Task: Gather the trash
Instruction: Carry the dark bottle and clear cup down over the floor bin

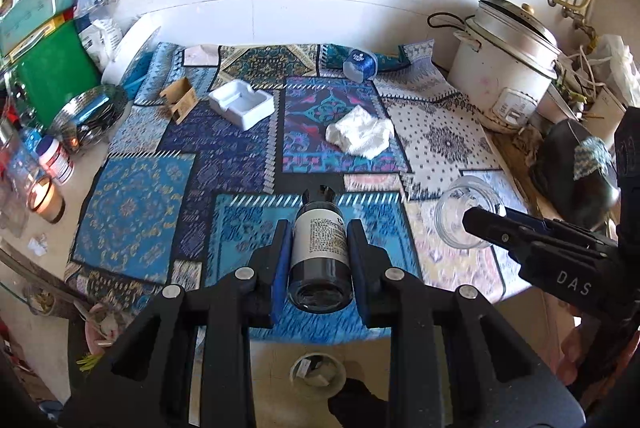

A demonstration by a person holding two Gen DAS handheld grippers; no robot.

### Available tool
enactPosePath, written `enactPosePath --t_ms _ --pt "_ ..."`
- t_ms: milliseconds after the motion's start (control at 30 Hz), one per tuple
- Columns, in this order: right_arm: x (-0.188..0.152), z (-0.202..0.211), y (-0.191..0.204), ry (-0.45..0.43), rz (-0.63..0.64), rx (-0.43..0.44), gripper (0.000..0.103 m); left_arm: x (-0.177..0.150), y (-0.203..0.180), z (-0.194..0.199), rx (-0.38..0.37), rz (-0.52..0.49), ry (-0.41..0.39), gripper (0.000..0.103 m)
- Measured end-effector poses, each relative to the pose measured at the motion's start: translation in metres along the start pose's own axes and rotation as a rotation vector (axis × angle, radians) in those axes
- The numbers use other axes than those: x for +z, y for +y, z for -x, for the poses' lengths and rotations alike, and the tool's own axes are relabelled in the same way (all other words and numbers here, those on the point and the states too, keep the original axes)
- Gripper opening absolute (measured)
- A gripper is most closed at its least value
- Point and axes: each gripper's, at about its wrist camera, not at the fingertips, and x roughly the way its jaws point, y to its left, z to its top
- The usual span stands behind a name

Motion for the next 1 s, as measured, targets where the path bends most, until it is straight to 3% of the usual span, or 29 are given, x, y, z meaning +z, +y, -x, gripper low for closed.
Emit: enactPosePath --t_ms 300,467,733,1000 --pt "-0.083 0.01 0.055 0.021 -0.029 -0.011 0.039 -0.089 0.048 0.055 0.01 -0.023 0.041 0.027" --pt "-0.124 0.007 0.072 0.067 -0.033 -0.029 0.039 -0.132 0.062 0.062 0.017 -0.045 0.104 0.027" --pt "-0.174 0.004 0.067 0.154 -0.039 -0.073 0.039 -0.188 0.059 0.041 -0.031 -0.017 0.224 0.027" --pt "-0.218 -0.035 0.02 0.265 -0.072 -0.089 0.039 -0.253 0.042 -0.025 -0.031 0.046 0.37 0.027"
